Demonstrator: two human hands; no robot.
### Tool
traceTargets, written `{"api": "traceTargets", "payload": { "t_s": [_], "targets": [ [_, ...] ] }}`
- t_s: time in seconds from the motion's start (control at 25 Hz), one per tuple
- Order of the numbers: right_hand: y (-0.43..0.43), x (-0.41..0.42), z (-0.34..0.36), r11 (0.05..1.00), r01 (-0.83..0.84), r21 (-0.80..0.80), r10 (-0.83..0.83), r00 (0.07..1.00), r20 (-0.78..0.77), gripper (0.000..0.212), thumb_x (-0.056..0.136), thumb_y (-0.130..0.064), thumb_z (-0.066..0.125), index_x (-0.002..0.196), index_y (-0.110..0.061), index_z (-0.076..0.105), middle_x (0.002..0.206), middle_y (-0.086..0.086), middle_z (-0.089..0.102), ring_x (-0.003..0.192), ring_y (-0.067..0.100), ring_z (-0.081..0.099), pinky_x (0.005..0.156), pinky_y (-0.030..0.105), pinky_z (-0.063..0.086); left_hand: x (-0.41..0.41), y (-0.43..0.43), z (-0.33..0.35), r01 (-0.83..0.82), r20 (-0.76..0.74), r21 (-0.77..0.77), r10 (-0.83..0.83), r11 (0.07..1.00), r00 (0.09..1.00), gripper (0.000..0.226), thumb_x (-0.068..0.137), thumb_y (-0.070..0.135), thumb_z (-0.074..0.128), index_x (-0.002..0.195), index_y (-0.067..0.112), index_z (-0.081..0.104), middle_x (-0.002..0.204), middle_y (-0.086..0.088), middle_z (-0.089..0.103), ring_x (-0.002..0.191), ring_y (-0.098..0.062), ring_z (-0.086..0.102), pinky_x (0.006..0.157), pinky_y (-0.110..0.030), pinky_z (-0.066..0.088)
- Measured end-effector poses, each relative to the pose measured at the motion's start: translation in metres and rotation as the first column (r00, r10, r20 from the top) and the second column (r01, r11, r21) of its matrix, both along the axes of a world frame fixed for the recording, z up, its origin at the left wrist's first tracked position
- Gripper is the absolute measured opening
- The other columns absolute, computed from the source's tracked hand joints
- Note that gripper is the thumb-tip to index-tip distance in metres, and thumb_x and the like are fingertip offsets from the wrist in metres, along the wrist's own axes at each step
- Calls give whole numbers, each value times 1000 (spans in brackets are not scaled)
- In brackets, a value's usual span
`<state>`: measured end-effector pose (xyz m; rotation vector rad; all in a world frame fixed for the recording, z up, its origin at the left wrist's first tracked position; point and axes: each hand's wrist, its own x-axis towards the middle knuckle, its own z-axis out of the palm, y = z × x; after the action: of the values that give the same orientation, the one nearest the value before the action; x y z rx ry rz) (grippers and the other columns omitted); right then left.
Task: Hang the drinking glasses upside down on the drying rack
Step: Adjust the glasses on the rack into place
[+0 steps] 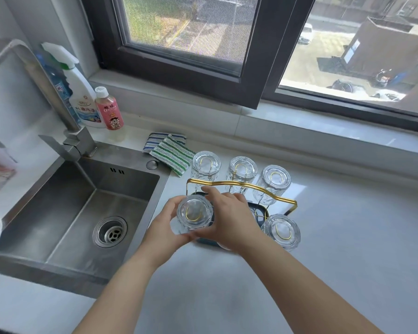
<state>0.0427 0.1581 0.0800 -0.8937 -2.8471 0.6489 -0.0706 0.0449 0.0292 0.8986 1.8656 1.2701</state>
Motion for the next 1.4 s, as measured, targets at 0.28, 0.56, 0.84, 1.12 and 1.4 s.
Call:
{"api": "traceTargets", "payload": {
  "t_s": [0.28,0.56,0.84,1.12,1.4],
  "targets": [
    [1,2,0,999,-20,-24,21,1000,23,93,60,-59,73,135,-24,29,127,1,58,117,23,48,105,38,22,2,-2,1,12,8,8,-12,1000,1000,67,61,15,85,109,44,48,104,36,58,101,16,50,72,4,36],
    [20,44,12,998,2,59,-6,997,75,88,59,-56,73,132,-30,33,126,-4,54,118,20,44,106,32,18,1,-4,1,15,-36,-33,-17,999,999,70,61,16,84,110,47,45,112,27,56,107,20,43,83,-8,32],
    [23,51,14,996,89,-4,-88,993,77,87,62,-47,75,134,-26,30,123,0,59,114,25,46,97,31,25,4,-7,4,12,-25,-42,-13,999,1000,69,62,17,84,106,52,44,112,30,53,102,24,42,78,-5,32],
    [22,57,11,983,162,-87,-163,987,-4,93,57,-47,77,134,-31,27,122,-4,62,115,23,40,94,24,20,5,-9,7,17,-60,-70,-21,997,998,71,63,22,84,107,54,40,114,30,50,107,10,43,81,-10,30],
    [23,59,10,982,157,-106,-154,988,31,100,55,-53,78,137,-33,23,128,-5,57,116,24,35,88,24,18,18,-9,31,40,-335,-80,-65,996,940,111,56,33,85,131,57,8,139,37,14,133,9,7,109,-21,13]
  ]
}}
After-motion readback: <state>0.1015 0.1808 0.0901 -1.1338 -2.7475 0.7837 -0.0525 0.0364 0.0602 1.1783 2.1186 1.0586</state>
